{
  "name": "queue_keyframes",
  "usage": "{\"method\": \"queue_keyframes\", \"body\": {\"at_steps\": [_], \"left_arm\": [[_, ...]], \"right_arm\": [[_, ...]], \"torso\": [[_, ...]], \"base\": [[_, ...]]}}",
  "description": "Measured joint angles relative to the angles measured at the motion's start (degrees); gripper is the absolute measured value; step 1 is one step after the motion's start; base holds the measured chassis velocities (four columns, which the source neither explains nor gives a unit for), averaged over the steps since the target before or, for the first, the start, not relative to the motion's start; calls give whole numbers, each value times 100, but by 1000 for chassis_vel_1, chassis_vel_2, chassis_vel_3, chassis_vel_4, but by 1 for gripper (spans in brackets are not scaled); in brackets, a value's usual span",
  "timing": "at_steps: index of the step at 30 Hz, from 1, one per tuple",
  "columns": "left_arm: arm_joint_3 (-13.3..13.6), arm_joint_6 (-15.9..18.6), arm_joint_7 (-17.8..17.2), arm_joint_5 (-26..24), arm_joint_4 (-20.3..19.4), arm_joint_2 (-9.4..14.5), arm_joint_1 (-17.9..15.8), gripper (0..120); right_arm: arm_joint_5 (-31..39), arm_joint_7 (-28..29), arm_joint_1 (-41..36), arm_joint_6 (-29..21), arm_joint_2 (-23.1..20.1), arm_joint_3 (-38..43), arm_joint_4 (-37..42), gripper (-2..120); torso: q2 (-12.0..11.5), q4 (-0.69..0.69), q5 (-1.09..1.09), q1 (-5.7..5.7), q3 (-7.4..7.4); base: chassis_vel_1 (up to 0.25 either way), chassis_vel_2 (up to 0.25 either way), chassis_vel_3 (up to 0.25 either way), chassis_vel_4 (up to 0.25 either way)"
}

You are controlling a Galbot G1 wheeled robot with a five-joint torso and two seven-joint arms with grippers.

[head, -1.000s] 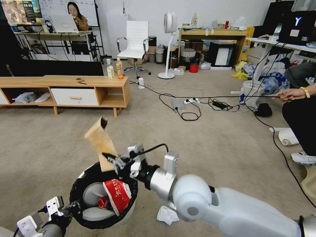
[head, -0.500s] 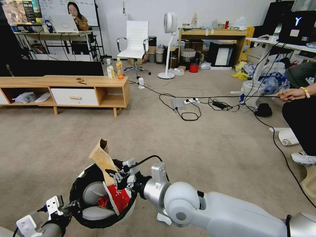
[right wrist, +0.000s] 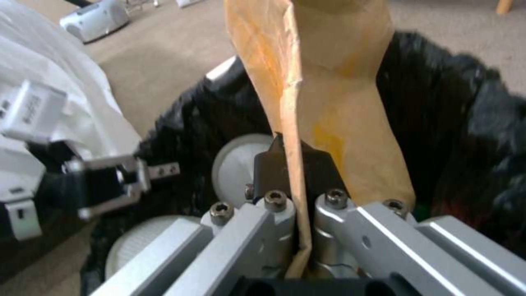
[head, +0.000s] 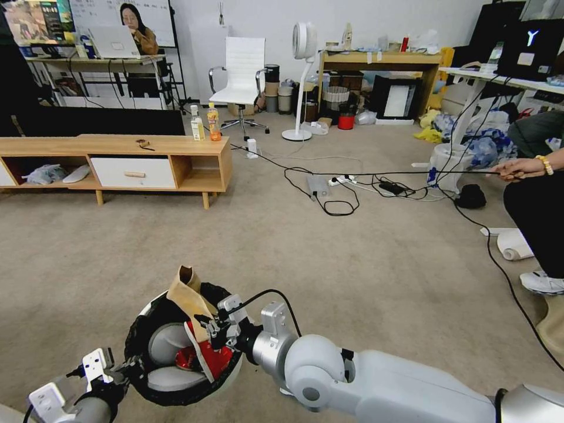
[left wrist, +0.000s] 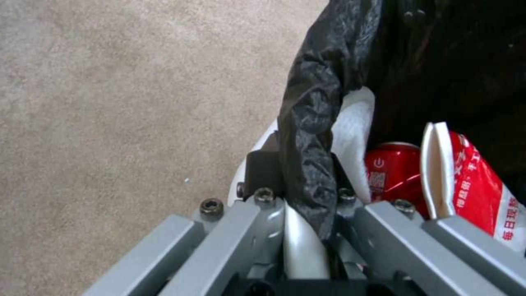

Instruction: Pick up the trash bin and place the garbage on the floor into it.

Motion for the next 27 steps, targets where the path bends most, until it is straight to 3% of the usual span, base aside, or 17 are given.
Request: {"method": "queue_keyframes", "body": {"at_steps": [11, 15, 18, 22, 25, 27], "left_arm": [[27, -1, 1, -2, 109, 1, -63, 3], [26, -1, 1, -16, 153, 19, -103, 3], [21, -1, -9, -36, 189, 42, -138, 3], [21, -1, -17, -42, 212, 49, -149, 3], [33, 1, -27, -42, 250, 50, -168, 3], [40, 1, -32, -41, 255, 48, -172, 3]], "right_arm": [[-119, -5, -124, 5, 88, -98, -144, 0], [-157, -5, -157, 12, 76, -108, -147, 5], [-171, -6, -169, 13, 23, -100, -113, 20], [-176, -7, -169, 14, -20, -71, -56, 28], [-185, -9, -156, 14, -106, -5, 89, 46], [-184, -9, -149, 13, -128, 12, 129, 50]], "torso": [[0, 0, 0, 0, 0], [0, 0, 0, 0, 0], [0, 0, 0, 0, 0], [0, 0, 0, 0, 0], [0, 0, 0, 0, 0], [0, 0, 0, 0, 0]], "base": [[0, 0, 0, 0], [0, 0, 0, 0], [0, 0, 0, 0], [0, 0, 0, 0], [0, 0, 0, 0], [0, 0, 0, 0]]}}
